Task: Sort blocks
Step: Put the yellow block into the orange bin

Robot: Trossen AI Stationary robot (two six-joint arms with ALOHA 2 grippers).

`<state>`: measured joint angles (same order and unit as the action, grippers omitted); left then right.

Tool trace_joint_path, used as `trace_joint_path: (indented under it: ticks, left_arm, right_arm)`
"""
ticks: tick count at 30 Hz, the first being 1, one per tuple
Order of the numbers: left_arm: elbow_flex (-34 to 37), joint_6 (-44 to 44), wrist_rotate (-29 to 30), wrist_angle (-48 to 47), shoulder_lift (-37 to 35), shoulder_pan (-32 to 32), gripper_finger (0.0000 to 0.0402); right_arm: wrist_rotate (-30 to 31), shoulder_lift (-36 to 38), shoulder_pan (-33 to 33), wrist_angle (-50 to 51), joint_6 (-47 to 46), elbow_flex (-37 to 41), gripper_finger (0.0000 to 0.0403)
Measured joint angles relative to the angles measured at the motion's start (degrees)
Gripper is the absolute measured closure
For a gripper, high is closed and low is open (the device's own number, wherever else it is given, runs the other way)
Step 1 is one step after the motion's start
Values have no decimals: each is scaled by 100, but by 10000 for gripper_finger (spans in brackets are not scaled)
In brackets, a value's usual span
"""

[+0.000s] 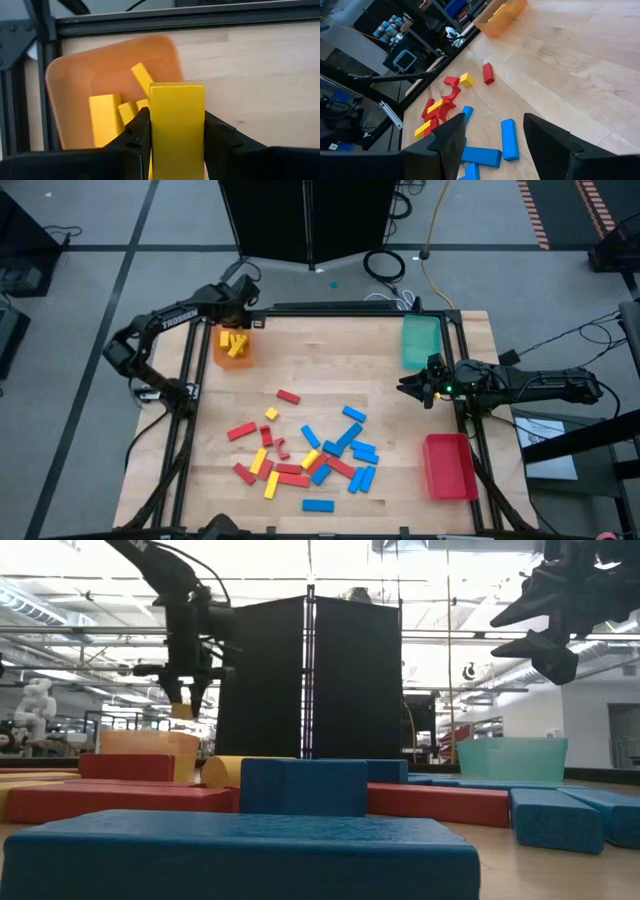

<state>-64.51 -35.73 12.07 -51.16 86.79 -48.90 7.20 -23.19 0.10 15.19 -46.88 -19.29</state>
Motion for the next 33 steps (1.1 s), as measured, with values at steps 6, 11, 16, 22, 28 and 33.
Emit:
trace_joint_path:
  ticks: [6, 11, 16, 22, 28, 33]
  left_arm:
    - [404, -150, -163, 369, -186, -259, 288]
    - [672, -159, -290, 687, -189, -329, 288]
    - [979, -311, -288, 1171, -160, -480, 288]
    - [1292, -394, -387, 1625, -158, -559, 288]
    - [1565, -439, -323, 1978, -163, -599, 288]
    - [1597, -409, -224, 1937, -155, -598, 281]
  right_arm:
    - [0, 1, 0, -1, -4, 0, 209]
    - [2, -1, 0, -1, -6, 0, 209]
    - [2, 1, 0, 1, -64, 0, 209]
    - [2, 0, 0, 5, -88, -1, 209]
    - [0, -1, 0, 11, -80, 0, 209]
    - [2, 0, 0, 12, -70, 0, 209]
